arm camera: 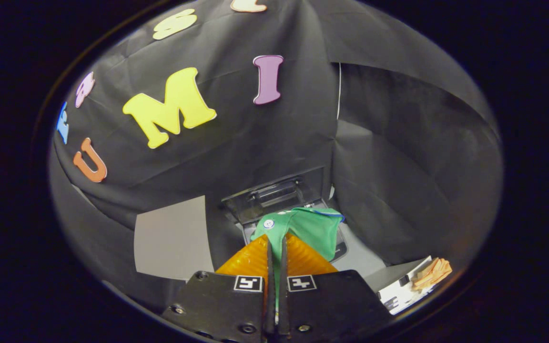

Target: Put the clothes into the washing machine and then close the washing machine lid.

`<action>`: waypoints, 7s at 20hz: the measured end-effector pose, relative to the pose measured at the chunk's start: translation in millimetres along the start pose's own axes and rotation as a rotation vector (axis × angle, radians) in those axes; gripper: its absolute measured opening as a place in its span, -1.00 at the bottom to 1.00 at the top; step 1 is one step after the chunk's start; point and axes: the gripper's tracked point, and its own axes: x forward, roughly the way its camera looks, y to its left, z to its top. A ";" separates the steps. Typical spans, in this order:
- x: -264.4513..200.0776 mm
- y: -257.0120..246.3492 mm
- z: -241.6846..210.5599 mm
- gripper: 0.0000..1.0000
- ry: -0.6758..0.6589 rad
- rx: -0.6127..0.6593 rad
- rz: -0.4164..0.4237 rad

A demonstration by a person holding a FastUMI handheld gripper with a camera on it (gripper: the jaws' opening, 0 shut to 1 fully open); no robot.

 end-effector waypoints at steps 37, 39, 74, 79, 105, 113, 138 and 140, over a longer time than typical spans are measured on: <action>348.4 -39.1 -105.8 -0.77 0.329 -0.214 0.157; 354.5 -34.2 -103.2 -0.79 0.300 -0.215 0.163; 361.9 53.4 92.2 0.89 -0.151 -0.343 0.158; 364.4 48.4 79.5 0.89 -0.141 -0.313 0.168; 317.8 9.0 -4.6 0.89 -0.130 -0.338 0.148; 322.4 -18.3 -81.0 0.89 0.043 -0.243 0.137; 103.5 21.9 -50.0 0.91 -0.619 -0.303 0.119; 80.5 20.0 -52.6 0.90 -0.658 -0.311 0.130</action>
